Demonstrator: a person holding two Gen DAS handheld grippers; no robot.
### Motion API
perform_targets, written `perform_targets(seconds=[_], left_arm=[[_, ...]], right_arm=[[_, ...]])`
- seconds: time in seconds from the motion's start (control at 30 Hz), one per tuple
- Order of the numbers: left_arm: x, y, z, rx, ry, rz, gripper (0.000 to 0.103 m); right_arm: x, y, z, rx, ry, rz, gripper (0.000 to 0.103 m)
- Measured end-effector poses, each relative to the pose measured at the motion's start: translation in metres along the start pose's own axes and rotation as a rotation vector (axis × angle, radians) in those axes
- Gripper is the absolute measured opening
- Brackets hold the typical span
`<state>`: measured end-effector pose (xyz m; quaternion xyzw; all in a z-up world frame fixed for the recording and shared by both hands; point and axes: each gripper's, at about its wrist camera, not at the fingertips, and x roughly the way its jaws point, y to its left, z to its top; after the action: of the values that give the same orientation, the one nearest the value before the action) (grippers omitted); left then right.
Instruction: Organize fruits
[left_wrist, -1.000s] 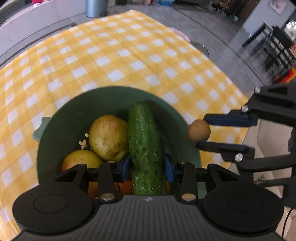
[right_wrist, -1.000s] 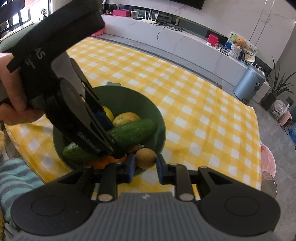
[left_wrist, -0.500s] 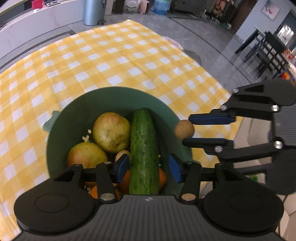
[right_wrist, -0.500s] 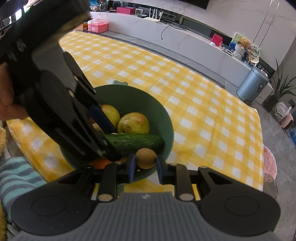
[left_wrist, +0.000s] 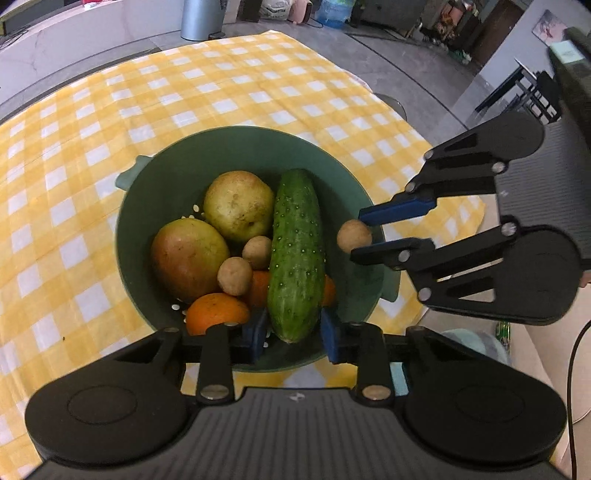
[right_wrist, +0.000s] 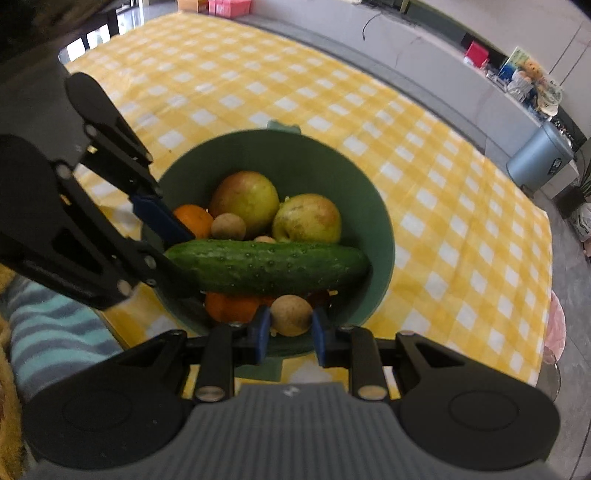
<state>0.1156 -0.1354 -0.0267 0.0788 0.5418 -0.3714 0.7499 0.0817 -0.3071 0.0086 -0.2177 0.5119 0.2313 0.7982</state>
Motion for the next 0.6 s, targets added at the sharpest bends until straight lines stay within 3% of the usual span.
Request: perform_targets(seconds=[0.33,0.43,0.6], left_arm=[[-0.004,0.008,-0.002,0.001,-0.006,-0.001,0.035],[-0.007,0.006,-0.005,0.015,-0.025,0.006,0.048],[-0.019,0.005,-0.006,0.017,-0.058,-0.003,0.052]], right_arm=[[0.03,-0.007,0.019,0.009,0.158,0.056,0.021],[0.035,-0.007,0.023,0.005,0.2,0.061,0.021],[0.046,-0.007,0.031,-0.007,0.26,0.071,0.021]])
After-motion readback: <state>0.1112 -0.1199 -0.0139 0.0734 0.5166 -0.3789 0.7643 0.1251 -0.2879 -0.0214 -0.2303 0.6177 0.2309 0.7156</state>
